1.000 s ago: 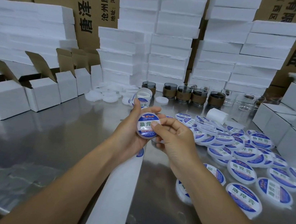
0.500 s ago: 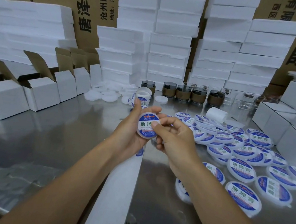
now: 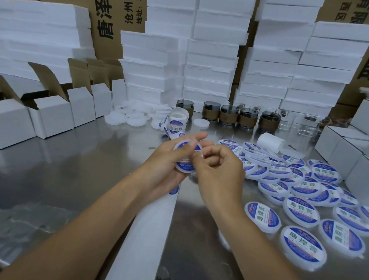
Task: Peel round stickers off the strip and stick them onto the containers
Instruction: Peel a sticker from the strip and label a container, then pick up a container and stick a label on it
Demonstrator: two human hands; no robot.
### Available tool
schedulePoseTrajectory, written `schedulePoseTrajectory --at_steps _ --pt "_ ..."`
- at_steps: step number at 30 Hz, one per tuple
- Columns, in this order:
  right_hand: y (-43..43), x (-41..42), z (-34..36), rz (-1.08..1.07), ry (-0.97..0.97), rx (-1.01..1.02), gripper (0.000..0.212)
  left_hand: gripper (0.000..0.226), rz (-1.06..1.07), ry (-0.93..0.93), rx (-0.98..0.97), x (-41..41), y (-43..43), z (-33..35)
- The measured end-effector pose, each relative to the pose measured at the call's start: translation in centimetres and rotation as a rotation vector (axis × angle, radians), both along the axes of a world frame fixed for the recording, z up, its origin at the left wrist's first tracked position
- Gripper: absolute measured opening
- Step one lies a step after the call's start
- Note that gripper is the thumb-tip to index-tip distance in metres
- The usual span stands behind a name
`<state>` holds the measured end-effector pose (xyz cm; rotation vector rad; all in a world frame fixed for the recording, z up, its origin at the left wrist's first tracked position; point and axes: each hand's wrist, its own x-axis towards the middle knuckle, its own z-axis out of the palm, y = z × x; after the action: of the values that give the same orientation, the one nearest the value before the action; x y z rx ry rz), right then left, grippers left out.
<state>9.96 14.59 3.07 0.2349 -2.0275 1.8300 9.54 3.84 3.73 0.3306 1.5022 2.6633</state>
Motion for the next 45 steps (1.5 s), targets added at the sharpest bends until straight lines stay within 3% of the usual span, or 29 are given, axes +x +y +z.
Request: schedulePoseTrajectory --at_steps 9,13,17,21,25,28,33,37,45 --pt "0.4 0.0 -0.3 -0.096 0.128 0.331 0.02 0.029 -0.054 0.051 -0.029 0.1 0.0 -0.2" --pt "0.8 0.0 -0.5 -0.127 0.117 0.503 0.032 0.032 -0.048 0.067 -0.038 -0.1 -0.1 -0.4" --pt "0.9 -0.4 -0.1 0.077 -0.114 0.177 0.04 0.035 -0.033 0.067 -0.003 -0.4 -0.3 -0.6" --pt "1.0 -0.7 0.3 0.231 -0.231 -0.017 0.027 0.031 -0.016 0.081 0.005 -0.4 -0.5 -0.6" --pt "0.9 -0.6 0.1 0.349 -0.21 0.097 0.01 0.025 0.047 0.032 0.019 -0.5 -0.7 -0.6" --pt "0.7 -0.5 0.0 0.351 -0.197 0.079 0.013 0.023 0.084 0.019 -0.021 -0.6 -0.8 -0.5" --pt "0.8 -0.8 0.1 0.24 -0.22 -0.032 0.02 0.02 0.271 0.028 -0.33 -0.6 -0.5 -1.1" --pt "1.1 -0.6 0.3 0.164 -0.213 -0.052 0.03 0.021 0.286 0.083 -0.399 -0.6 -0.3 -1.2" --pt "1.2 -0.8 0.2 0.108 -0.189 -0.065 0.024 0.027 0.242 0.15 -0.436 -0.3 -0.1 -1.2"
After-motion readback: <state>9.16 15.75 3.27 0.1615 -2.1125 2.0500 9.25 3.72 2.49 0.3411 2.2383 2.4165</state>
